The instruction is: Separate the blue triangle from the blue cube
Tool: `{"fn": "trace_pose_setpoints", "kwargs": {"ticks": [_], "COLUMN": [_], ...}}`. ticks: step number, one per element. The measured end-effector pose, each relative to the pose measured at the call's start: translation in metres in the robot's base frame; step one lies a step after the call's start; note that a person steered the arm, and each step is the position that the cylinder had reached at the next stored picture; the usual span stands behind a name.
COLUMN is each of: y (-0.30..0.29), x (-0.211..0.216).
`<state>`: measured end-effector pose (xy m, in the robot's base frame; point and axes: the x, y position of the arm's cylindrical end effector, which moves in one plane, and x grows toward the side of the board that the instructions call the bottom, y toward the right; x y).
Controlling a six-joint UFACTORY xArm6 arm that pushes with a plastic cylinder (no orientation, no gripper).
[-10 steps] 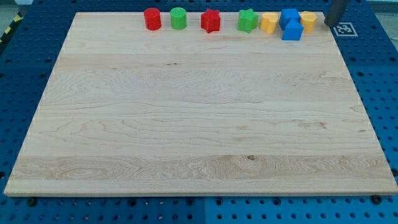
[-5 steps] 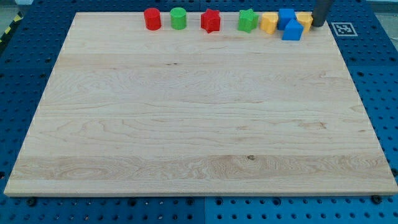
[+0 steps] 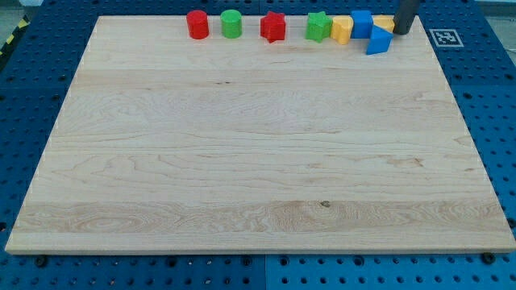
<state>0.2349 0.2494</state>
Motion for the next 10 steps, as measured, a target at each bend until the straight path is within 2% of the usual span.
{"fn": "trace_pose_setpoints", "kwargs": {"ticks": [4,8,10], "y": [-0.004,-0.055,-0.062], "x": [0.017,0.062,0.088]}}
